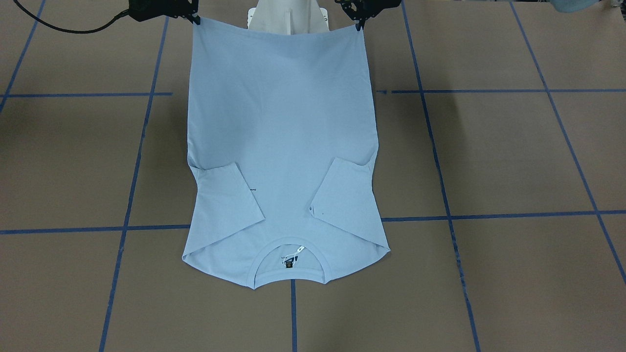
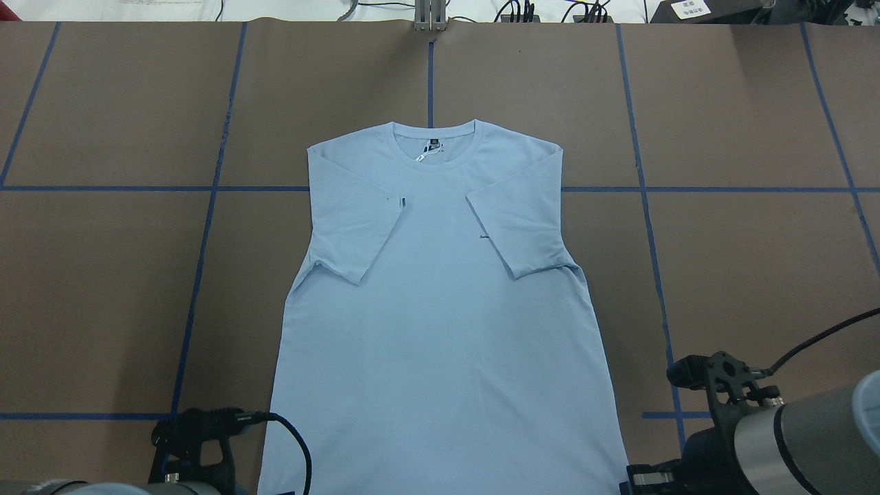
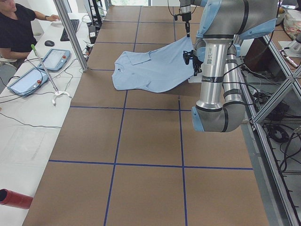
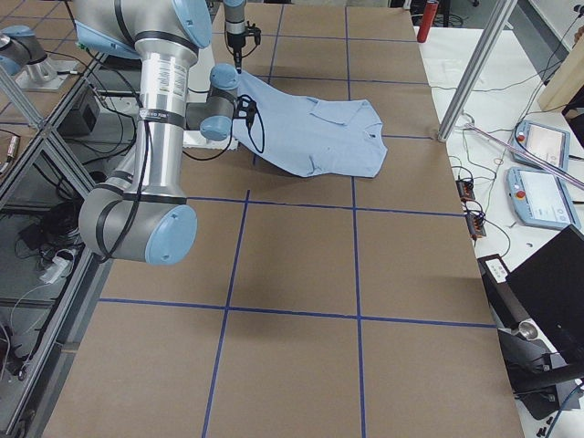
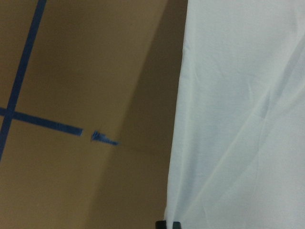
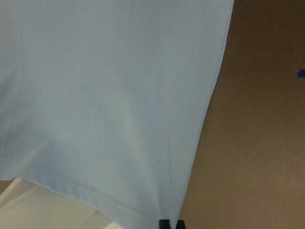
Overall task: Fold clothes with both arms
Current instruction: 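Lift the hem with both grippers and fold it toward the collar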
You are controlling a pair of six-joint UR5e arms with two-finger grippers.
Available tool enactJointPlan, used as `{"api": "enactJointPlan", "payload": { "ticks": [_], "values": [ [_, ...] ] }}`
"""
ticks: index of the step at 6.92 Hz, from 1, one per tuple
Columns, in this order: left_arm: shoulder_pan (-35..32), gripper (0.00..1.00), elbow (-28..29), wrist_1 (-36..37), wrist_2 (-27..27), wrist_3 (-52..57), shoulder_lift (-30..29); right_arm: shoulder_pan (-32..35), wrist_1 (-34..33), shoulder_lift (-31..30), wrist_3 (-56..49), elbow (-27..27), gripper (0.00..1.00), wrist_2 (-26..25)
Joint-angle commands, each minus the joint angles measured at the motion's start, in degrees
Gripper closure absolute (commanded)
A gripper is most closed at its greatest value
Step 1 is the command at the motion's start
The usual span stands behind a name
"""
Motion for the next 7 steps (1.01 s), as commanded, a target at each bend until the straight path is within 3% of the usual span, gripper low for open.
{"api": "enactJointPlan", "payload": {
  "ticks": [1,3,5,7],
  "values": [
    [3.01,1.00,-1.55,0.90,0.00,-0.17,0.08,0.05,0.08,-2.93,0.01,2.22,1.00,4.04],
    [-2.40,1.00,-1.56,0.90,-0.26,1.22,-0.62,5.80,0.08,-1.36,-0.17,0.82,1.00,3.96],
    [-10.22,1.00,0.28,0.73,-0.53,11.12,-2.11,14.25,0.08,9.05,-2.36,-6.96,1.00,4.22],
    [-18.84,1.00,4.57,0.64,-2.62,19.57,-3.96,21.98,0.16,15.50,-6.29,-14.53,1.00,4.31]
  ]
}}
